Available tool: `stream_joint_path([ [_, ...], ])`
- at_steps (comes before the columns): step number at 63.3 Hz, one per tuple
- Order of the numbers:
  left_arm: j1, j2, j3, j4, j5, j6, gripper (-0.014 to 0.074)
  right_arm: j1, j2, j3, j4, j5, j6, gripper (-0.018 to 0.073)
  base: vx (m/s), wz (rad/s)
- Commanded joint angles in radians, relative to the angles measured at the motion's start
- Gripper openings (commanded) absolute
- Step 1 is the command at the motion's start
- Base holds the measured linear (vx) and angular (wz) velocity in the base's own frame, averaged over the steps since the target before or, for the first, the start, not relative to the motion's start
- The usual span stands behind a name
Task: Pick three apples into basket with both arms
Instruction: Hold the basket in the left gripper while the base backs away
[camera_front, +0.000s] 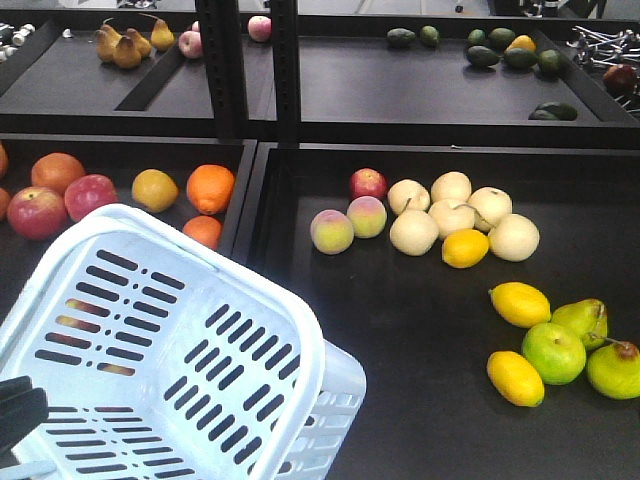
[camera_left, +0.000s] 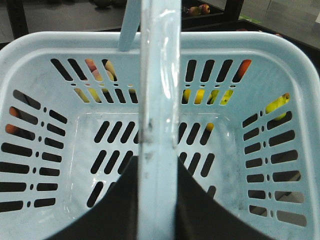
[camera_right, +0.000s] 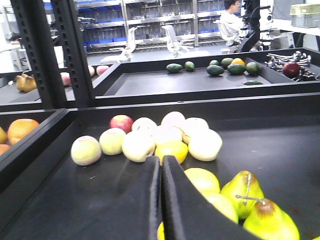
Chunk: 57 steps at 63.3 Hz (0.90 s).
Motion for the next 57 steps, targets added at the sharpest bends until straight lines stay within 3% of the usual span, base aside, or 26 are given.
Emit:
stream_joint_path([
  [1, -0.002, 0.005, -0.028, -0.046, -0.081, -0.007, -0.0008, -0.007, -0.014, 0.015, -0.011, -0.067, -0.008, -0.0004, -0.1, 0.11],
  [26, -0.002, 0.005, -0.028, -0.046, -0.081, -0.007, -0.0008, -0.007, -0.014, 0.015, -0.011, -0.067, -0.008, -0.0004, -0.09, 0.2],
  [57, -0.002, 0.005, -0.028, -0.046, -0.081, -0.007, -0.0008, -0.007, -0.014, 0.015, -0.011, -0.067, -0.008, -0.0004, -0.11, 0.46],
])
